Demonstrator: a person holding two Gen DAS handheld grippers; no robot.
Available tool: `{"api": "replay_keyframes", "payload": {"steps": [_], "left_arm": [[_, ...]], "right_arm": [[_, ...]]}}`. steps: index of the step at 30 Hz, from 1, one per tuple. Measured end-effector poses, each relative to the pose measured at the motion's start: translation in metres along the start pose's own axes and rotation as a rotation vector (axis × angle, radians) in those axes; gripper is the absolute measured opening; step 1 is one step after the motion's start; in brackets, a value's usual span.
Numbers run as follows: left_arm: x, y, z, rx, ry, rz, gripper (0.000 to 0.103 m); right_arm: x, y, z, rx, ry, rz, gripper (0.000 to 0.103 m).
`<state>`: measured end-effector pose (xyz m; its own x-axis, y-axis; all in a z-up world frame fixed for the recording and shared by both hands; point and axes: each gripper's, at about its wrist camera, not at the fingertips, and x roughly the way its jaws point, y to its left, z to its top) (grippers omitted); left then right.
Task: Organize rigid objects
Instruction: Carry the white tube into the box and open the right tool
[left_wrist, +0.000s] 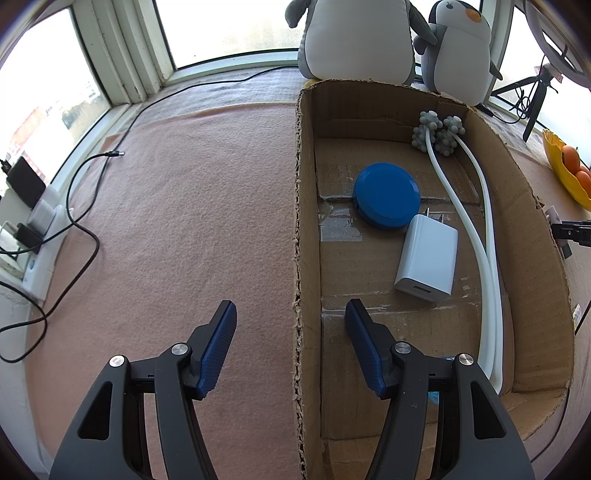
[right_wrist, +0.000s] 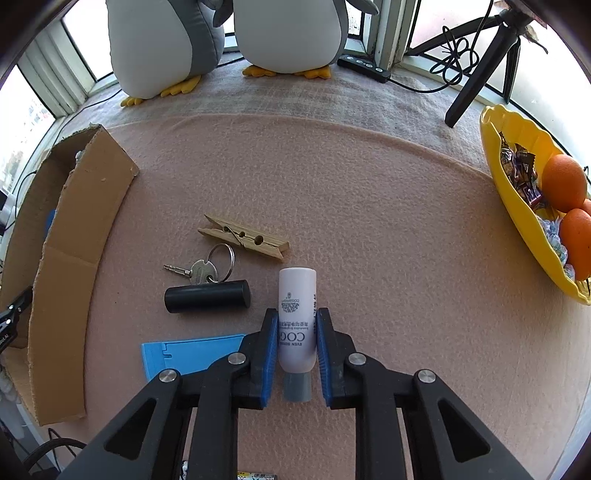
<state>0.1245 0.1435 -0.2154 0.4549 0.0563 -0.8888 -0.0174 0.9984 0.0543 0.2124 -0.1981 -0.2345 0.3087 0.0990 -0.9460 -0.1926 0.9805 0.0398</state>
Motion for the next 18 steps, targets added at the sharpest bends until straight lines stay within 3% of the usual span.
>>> {"api": "replay_keyframes", "payload": {"steps": [18], "left_arm": [[0.0,-0.002,0.0,0.004,0.001,0.003,0.061]], "right_arm": [[-0.026,-0.005,-0.013,0.049,-0.078,-0.008,0.018]]}}
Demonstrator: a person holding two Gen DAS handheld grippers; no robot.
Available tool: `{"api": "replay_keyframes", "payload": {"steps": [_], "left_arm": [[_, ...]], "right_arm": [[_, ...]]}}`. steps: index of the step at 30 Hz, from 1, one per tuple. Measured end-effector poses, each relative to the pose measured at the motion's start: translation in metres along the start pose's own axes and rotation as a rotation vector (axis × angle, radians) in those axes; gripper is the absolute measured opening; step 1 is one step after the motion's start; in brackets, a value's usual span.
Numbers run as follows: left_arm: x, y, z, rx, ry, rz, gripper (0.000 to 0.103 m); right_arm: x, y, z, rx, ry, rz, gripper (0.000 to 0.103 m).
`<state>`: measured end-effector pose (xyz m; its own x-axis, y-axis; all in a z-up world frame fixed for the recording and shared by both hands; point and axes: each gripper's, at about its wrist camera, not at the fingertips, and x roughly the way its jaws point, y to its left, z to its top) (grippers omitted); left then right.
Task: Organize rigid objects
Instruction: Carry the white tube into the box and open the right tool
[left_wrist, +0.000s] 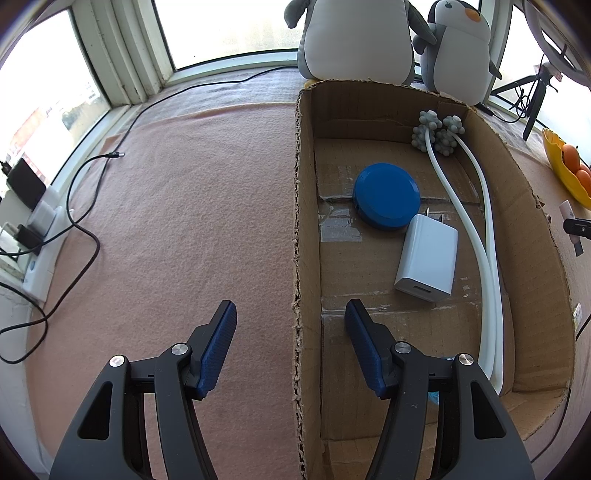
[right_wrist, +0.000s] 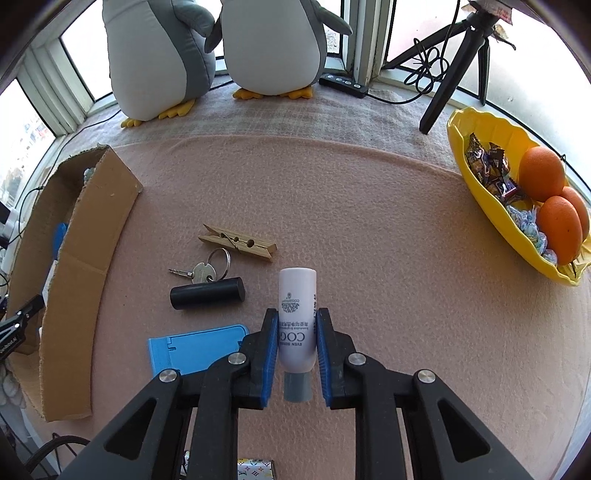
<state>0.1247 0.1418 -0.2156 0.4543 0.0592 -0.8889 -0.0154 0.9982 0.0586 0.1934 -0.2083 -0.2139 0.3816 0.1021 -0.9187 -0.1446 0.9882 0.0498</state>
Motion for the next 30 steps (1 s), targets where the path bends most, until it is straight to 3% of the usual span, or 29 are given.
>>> {"api": "replay_keyframes", "payload": {"steps": [7,15,22,30], "left_arm": [[0.0,0.0,0.0,0.0,0.0,0.0,0.061],[0.0,0.0,0.0,-0.001,-0.001,-0.001,0.061],[0.0,0.0,0.001,-0.002,0.0,-0.001,0.061],[-0.001,0.0,0.002,-0.004,-0.001,-0.004,0.061]], "right_arm": [[-0.044,0.027,0.0,-0.04,-0.092,0.058,0.018],[-0.086,0.114,-0.011,-0.212,-0.15,0.192,0.018],[-0.087,0.182,-0.031,-0.347,-0.132,0.25,0.018],[-0.066,0.219,-0.047,-0.386,-0.089,0.254,0.018]]}}
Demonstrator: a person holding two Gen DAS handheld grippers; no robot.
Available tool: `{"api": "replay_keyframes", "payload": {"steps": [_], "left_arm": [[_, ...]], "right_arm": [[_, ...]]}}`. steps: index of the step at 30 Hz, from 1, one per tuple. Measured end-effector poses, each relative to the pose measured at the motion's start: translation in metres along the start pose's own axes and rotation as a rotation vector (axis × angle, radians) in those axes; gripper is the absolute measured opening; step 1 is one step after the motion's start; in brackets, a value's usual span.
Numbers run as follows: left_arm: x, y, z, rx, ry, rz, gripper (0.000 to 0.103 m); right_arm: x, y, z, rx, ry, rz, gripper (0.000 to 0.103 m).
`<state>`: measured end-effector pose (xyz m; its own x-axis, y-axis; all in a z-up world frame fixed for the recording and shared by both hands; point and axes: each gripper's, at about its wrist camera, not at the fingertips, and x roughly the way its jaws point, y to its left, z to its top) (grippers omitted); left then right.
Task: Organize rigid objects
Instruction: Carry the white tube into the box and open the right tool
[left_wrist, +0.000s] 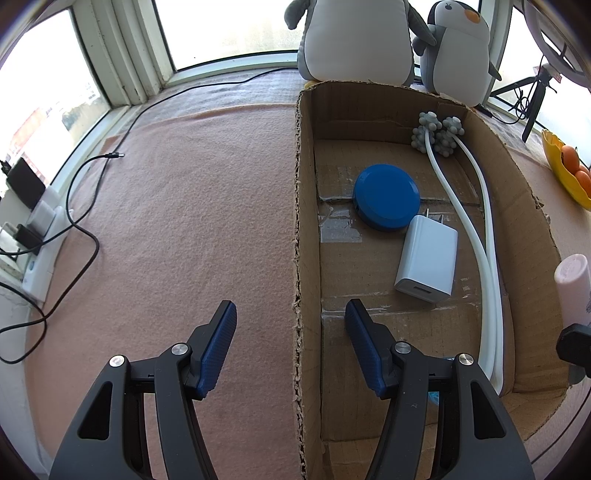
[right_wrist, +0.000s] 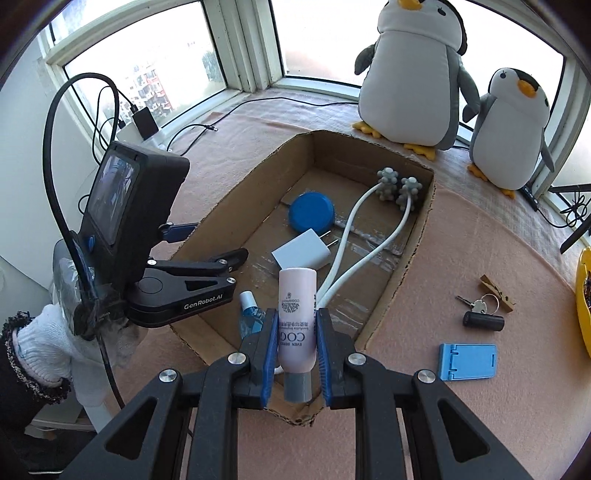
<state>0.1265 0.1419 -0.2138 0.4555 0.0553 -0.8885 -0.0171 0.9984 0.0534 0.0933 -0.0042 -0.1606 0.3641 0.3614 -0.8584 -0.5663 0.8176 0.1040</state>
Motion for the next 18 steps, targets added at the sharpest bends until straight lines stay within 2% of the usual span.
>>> {"api": "replay_keyframes", "payload": {"steps": [14,16,17,18], "left_arm": [[0.0,-0.001,0.002,-0.002,0.0,0.0,0.061],[0.0,-0.001,0.001,-0.002,0.0,0.0,0.061],[0.0,-0.001,0.001,-0.002,0.0,-0.001,0.061],[0.0,-0.001,0.001,-0.001,0.0,-0.001,0.061]], "right_arm": [[0.015,0.012,0.0,-0.015,0.016,0.011,0.019],[0.013,0.014,0.0,-0.02,0.01,0.019,0.028],[0.012,0.015,0.0,-0.022,0.003,0.017,0.04],[0.01,0.016,0.0,-0.023,-0.007,0.012,0.047]]}}
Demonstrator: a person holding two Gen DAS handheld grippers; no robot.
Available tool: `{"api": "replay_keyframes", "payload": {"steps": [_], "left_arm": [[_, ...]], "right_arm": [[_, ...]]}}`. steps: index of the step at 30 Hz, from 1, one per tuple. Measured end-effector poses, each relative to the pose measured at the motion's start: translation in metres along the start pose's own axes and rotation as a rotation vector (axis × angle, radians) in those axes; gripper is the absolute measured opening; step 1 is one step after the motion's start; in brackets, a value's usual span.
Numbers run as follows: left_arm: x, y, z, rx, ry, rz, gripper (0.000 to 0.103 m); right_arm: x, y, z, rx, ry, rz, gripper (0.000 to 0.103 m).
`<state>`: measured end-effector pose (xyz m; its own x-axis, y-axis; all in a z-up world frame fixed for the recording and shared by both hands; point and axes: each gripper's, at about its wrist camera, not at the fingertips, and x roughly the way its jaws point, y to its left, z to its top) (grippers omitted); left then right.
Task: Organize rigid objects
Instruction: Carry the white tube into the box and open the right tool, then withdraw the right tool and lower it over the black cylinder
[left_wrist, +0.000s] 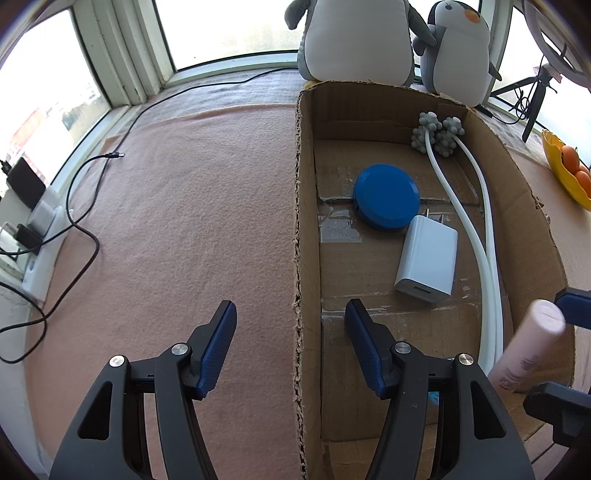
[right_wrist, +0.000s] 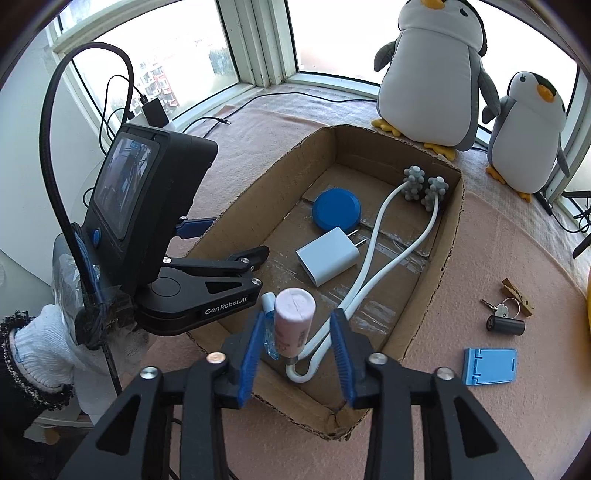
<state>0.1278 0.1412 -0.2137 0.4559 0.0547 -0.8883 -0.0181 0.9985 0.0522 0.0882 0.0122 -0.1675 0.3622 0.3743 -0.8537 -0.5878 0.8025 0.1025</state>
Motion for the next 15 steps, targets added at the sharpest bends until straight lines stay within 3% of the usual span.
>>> {"api": "replay_keyframes", "payload": {"steps": [15], "left_arm": [[0.0,0.001,0.0,-0.001,-0.001,0.001,0.061]], "right_arm": [[-0.02,-0.02,-0.001,0.053,-0.051,-0.001,0.048]]}}
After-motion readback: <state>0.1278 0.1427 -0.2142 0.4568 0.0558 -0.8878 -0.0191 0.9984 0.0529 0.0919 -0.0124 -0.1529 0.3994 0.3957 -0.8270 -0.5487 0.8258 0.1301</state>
